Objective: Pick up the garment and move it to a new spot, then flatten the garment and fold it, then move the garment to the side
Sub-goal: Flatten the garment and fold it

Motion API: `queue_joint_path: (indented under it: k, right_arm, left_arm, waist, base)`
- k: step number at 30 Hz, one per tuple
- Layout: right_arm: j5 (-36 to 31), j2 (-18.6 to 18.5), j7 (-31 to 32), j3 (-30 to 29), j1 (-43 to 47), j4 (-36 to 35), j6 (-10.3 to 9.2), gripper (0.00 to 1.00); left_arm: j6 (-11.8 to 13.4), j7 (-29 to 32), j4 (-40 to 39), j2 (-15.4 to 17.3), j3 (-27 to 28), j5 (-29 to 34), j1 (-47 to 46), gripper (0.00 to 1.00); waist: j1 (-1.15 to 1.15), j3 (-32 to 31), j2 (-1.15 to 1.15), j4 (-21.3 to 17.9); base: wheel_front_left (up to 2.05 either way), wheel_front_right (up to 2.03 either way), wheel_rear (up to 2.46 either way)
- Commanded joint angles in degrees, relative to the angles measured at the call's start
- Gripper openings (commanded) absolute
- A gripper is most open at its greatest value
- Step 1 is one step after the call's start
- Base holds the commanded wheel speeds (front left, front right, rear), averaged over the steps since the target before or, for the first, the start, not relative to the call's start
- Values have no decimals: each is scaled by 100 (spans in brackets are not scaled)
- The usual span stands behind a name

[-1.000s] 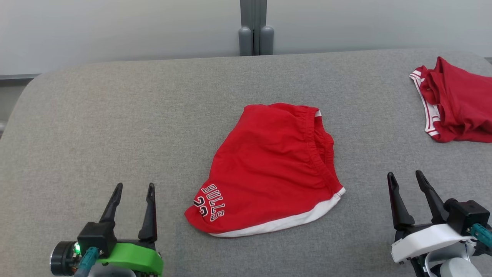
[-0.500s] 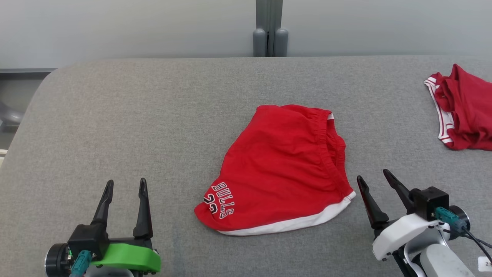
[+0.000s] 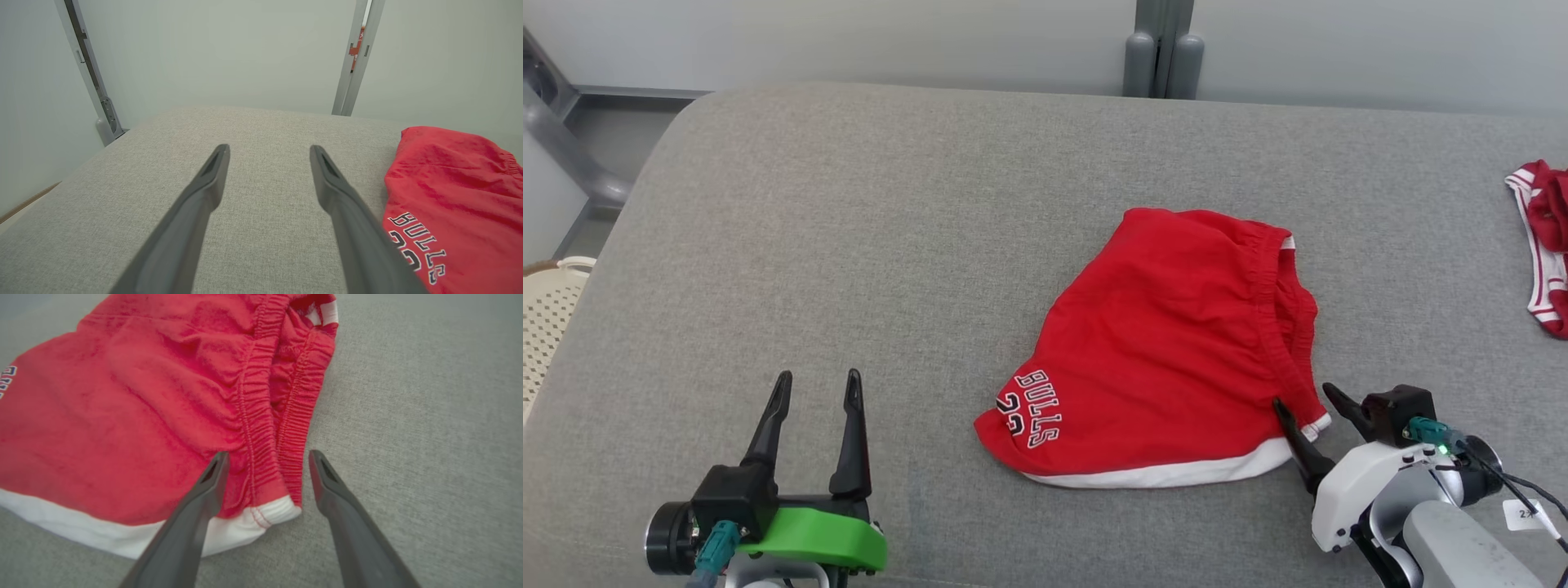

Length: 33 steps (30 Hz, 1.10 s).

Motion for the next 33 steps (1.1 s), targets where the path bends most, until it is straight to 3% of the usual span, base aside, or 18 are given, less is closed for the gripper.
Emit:
queue_joint_path:
  k: [1, 2, 8, 19, 20, 21, 22, 28, 33]
  right_arm:
    - [111, -13, -27, 68, -71, 90, -10, 57]
    - [193, -28, -50, 108, -104, 148, -10, 0]
    - [489, -190, -251, 170, -270, 360, -10, 0]
    - [856, -512, -498, -593, 114, 323, -10, 0]
    - [868, -504, -503, -570, 136, 281, -10, 25]
    - [866, -516, -508, -562, 143, 244, -10, 71]
    - [866, -509, -513, -570, 148, 203, -10, 100]
    - [644, -395, -521, -819, 224, -312, -10, 100]
    - [347, -200, -521, -1274, 579, -1183, -10, 100]
  left_arm:
    - [41, 2, -11, -3, -11, -60, -93, 100]
    - [62, 2, -16, -4, -28, -85, -89, 100]
    - [147, 2, 10, -4, -134, -188, -80, 100]
    - [198, 2, 83, -3, -322, -251, -67, 100]
    - [193, 2, 92, -3, -334, -254, -51, 100]
    - [188, 2, 100, -3, -337, -249, -42, 100]
    - [181, 2, 105, -2, -333, -238, -30, 100]
    - [60, 2, 152, -2, -447, -104, -25, 100]
    - [-29, 2, 283, -1, -717, -105, 48, 100]
  waist:
    - [0, 70, 0, 70]
    - [0, 81, 0, 69]
    - [0, 105, 0, -60]
    - [0, 49, 0, -246]
    - [0, 50, 0, -265]
    - [0, 44, 0, -284]
    - [0, 38, 0, -304]
    - [0, -45, 0, -397]
    - [0, -113, 0, -493]
  base:
    - [0, 0, 0]
    - [0, 0, 0]
    - [0, 0, 0]
    - [0, 0, 0]
    - [0, 0, 0]
    - [0, 0, 0]
    - [0, 0, 0]
    - [0, 0, 0]
    - [0, 0, 0]
